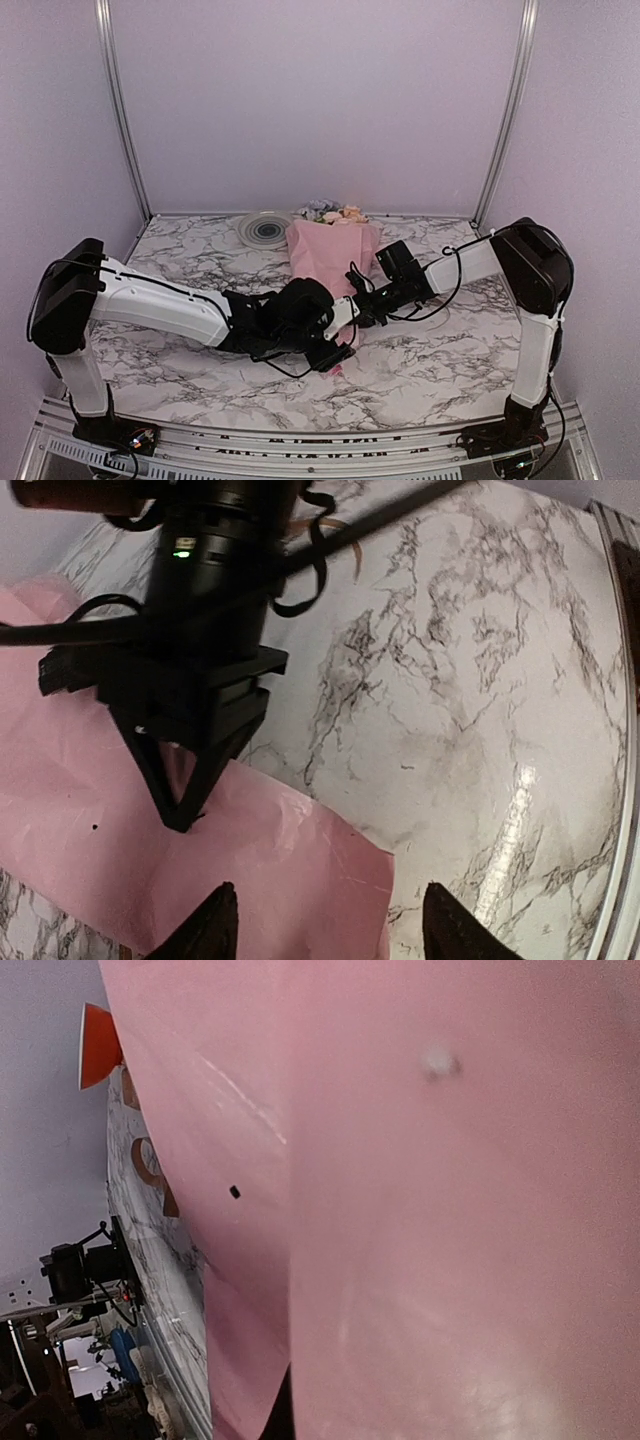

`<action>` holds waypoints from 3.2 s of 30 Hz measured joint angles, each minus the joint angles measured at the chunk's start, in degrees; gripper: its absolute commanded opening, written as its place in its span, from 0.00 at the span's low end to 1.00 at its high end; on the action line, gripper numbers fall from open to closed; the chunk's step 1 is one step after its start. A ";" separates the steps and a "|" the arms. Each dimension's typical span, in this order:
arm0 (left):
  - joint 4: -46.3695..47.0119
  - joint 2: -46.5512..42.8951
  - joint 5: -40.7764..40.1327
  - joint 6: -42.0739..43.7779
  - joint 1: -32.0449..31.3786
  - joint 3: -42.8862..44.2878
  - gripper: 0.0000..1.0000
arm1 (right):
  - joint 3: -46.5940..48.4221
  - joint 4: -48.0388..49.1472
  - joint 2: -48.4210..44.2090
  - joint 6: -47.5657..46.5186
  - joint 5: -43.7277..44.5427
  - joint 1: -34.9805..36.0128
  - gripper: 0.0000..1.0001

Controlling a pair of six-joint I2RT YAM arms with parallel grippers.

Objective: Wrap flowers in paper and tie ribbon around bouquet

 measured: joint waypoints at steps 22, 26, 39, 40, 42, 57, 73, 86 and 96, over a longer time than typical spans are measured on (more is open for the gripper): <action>-22.10 -1.22 -2.25 -24.04 14.62 -4.70 0.26 | 0.02 -1.18 0.00 -0.79 1.66 0.00 0.00; -22.34 -0.66 -3.56 -24.20 14.62 -3.93 0.24 | 0.02 -1.27 -0.04 -0.90 2.08 0.00 0.00; -22.51 -0.61 -5.55 -21.35 14.97 -1.27 0.24 | 0.02 -1.70 -0.24 -1.14 2.32 0.00 0.00; -22.53 -0.57 -5.53 -21.29 15.06 -1.16 0.24 | 0.02 -1.73 -0.24 -1.16 2.32 0.00 0.00; -22.56 -0.22 -5.27 -21.14 15.41 -1.03 0.24 | 0.02 -1.73 -0.24 -1.16 2.34 0.00 0.00; -21.88 -1.86 -2.82 -20.94 16.04 -1.88 0.00 | 0.04 -2.08 -0.24 -1.57 2.73 0.00 0.00; -2.36 -5.95 6.99 -15.17 14.16 4.96 0.00 | 0.07 -2.05 -0.22 -1.55 2.73 0.00 0.00; -4.92 22.49 13.44 -20.02 17.05 24.35 0.00 | -0.57 -2.56 -0.81 -0.31 4.17 -0.07 0.16; -5.57 24.52 15.72 -22.43 17.25 25.03 0.00 | -0.92 -17.79 -13.35 -6.16 18.75 -0.66 0.30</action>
